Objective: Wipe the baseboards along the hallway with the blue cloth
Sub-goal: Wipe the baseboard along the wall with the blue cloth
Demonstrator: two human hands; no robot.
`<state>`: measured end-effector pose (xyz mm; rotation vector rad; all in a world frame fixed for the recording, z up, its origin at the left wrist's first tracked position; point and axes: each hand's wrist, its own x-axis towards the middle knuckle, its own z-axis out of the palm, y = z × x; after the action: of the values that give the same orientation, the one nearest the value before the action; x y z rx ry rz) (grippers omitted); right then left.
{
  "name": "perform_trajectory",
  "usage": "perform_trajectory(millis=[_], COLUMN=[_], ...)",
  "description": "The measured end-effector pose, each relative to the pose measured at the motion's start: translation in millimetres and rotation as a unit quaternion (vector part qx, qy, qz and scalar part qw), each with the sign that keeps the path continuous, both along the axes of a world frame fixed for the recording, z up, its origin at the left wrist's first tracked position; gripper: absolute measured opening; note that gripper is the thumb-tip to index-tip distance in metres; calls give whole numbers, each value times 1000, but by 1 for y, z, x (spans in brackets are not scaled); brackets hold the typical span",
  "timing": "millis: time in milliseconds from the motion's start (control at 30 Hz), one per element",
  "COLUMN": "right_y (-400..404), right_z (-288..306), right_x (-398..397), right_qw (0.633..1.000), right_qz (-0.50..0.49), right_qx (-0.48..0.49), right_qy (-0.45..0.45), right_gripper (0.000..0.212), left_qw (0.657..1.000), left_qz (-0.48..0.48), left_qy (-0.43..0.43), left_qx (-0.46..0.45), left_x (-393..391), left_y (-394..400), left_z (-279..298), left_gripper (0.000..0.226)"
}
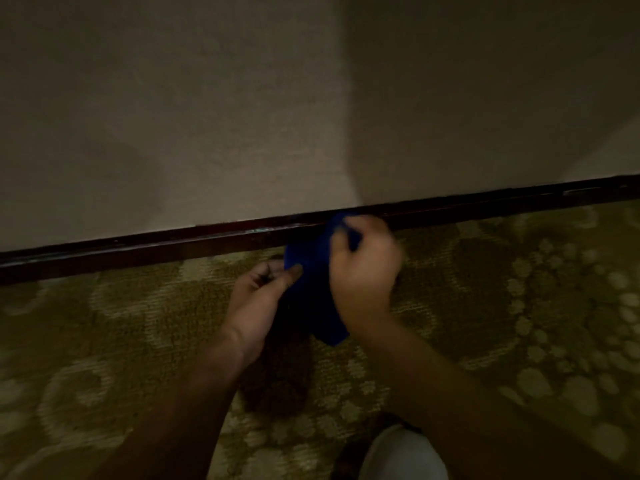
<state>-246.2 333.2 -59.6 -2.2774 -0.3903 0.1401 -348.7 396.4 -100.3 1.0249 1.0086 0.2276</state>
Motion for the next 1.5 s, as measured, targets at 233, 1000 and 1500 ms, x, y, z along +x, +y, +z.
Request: perform_trajectory(millis=[233, 1000, 1500], right_y=[0, 41, -3], right_z=[2, 20, -9], right_x=[9, -50, -36], right_qw=[995, 955, 761], right_qz=[-26, 83, -180], right_qx=[50, 116, 246], right_qy=[77, 260, 573], right_gripper=[23, 18, 14], left_qw=[1000, 940, 874], left_qz=[-3, 306, 156], left_qy=[-15, 28, 199], left_qx=[-26, -145, 415], left_x=[-8, -76, 10], left_y=[5, 13, -19], left_z=[1, 46, 44], left_gripper=[10, 41, 32])
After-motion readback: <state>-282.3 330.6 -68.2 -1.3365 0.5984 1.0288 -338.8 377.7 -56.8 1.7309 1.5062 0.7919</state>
